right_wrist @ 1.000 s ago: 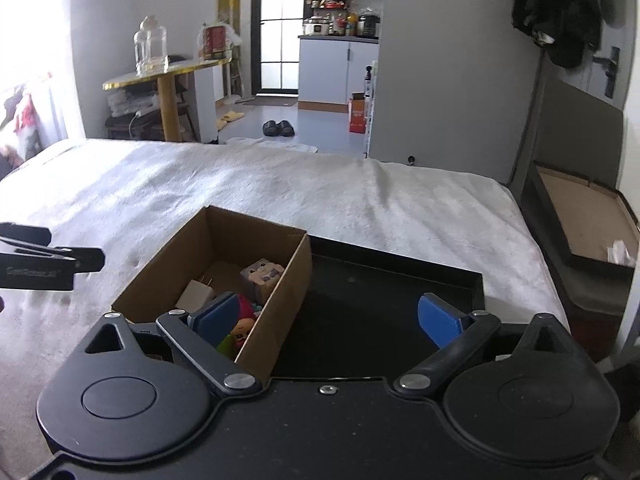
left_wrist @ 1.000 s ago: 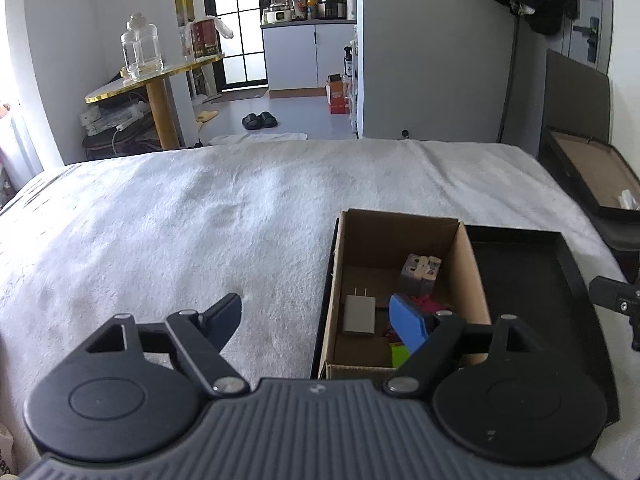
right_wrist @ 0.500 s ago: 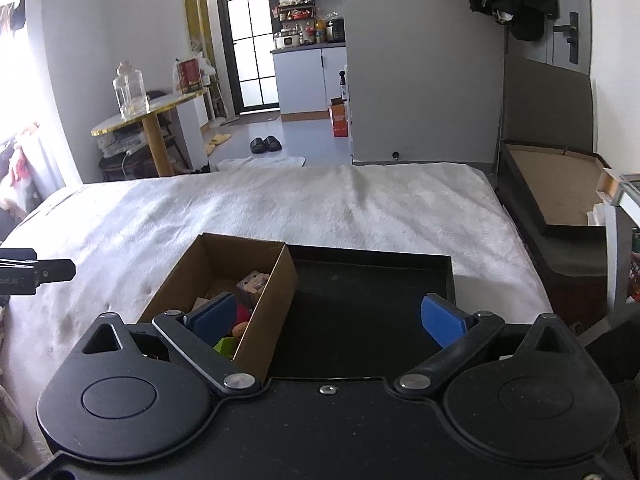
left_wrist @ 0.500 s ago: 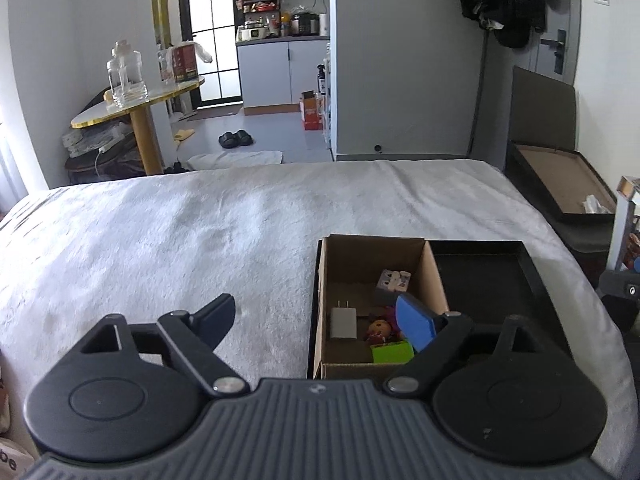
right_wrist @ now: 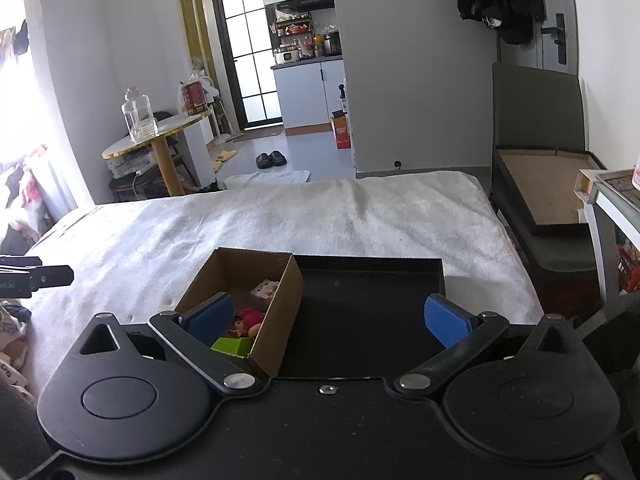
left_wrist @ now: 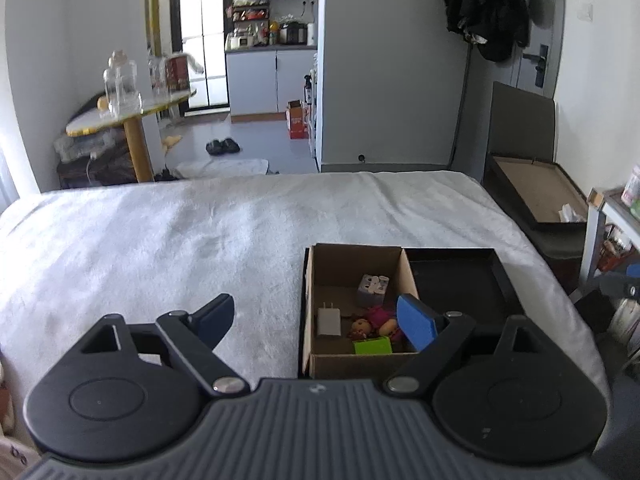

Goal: Organize rigid objects

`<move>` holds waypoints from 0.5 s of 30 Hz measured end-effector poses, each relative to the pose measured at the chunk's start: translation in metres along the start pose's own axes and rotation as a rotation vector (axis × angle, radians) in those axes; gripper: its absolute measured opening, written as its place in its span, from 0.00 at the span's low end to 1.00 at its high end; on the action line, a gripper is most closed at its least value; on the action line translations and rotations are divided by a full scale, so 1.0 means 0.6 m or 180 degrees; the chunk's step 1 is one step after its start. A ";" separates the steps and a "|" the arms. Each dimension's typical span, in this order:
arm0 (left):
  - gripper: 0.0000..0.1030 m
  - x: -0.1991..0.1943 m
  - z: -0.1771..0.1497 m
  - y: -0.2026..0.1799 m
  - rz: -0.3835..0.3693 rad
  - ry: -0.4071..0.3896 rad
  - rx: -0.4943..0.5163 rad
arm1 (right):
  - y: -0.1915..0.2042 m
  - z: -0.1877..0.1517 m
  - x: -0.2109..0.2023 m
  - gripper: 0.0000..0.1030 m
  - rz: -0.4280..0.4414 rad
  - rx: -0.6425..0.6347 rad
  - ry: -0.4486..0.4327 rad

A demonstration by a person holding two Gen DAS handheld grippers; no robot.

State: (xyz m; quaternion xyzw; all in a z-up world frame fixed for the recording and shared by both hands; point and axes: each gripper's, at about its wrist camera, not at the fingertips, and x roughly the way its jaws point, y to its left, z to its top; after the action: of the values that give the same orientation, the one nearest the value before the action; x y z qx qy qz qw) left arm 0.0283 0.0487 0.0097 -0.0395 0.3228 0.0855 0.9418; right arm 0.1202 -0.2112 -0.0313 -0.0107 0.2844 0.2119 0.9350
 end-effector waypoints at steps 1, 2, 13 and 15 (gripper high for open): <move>0.85 -0.002 0.001 0.002 -0.0024 0.0015 -0.0043 | -0.003 0.000 -0.002 1.00 0.0015 0.0028 0.0022; 0.85 -0.004 0.001 0.004 -0.0056 0.0026 -0.0071 | -0.004 0.000 -0.006 1.00 0.0016 0.0045 0.0035; 0.98 -0.037 0.002 0.001 -0.0289 -0.0048 -0.0033 | -0.007 -0.004 -0.042 1.00 0.0128 0.0100 0.0009; 0.99 -0.039 0.002 -0.002 -0.0296 -0.0063 -0.0028 | -0.007 -0.005 -0.049 1.00 0.0174 0.0127 0.0015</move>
State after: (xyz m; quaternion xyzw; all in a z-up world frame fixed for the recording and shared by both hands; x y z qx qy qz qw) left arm 0.0108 0.0444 0.0250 -0.0578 0.3109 0.0434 0.9477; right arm 0.0979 -0.2267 -0.0185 0.0152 0.2909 0.2317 0.9282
